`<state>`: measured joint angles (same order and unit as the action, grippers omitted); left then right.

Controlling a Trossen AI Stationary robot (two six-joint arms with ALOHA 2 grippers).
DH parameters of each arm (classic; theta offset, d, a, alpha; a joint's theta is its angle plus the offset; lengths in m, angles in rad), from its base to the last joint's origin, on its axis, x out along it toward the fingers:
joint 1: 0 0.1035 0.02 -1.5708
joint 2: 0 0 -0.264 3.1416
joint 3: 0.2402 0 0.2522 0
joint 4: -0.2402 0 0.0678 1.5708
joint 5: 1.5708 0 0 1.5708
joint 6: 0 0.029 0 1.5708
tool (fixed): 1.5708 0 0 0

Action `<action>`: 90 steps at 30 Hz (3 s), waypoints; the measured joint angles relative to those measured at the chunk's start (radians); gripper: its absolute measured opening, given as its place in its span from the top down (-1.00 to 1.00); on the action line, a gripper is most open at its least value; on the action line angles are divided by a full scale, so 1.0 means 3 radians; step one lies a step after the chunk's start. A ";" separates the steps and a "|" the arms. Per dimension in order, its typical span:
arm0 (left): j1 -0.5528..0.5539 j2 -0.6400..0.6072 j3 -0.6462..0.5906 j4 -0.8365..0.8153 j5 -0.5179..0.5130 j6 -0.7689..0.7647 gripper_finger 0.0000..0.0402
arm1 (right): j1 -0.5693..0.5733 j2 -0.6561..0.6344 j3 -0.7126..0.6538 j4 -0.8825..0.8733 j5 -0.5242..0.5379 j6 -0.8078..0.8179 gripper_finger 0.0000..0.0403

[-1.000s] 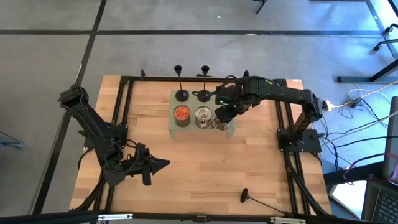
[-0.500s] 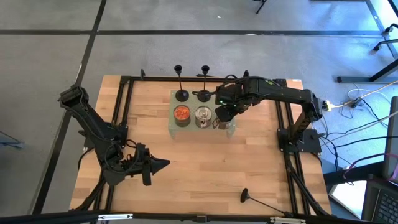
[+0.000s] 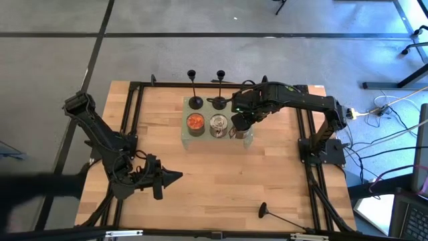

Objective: Pick & Place candle stick holders
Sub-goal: Put the brown scented candle on the shelf aligned with the other brown scented candle

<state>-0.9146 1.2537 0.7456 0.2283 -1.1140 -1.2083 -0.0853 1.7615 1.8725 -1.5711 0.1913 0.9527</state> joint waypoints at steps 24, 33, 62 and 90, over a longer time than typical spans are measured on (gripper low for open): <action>0.0001 0.0000 0.0000 -0.0001 0.0002 0.0001 0.99 | -0.0001 0.0000 0.0000 0.0000 0.0114 0.0000 0.67; 0.0001 0.0000 0.0000 -0.0001 0.0033 0.0005 0.99 | 0.0000 0.0000 0.0000 0.0000 0.0146 -0.0001 0.67; 0.0001 0.0000 0.0000 -0.0002 0.0112 0.0088 0.99 | -0.0001 0.0000 0.0000 0.0001 0.0057 -0.0123 0.85; 0.0000 0.0000 0.0000 -0.0008 0.0131 0.0089 0.99 | -0.0004 0.0000 0.0001 0.0000 0.0173 -0.0988 1.00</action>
<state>-0.9146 1.2537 0.7456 0.2259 -1.0748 -1.1815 -0.0864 1.7615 1.8727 -1.5711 0.2431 0.6563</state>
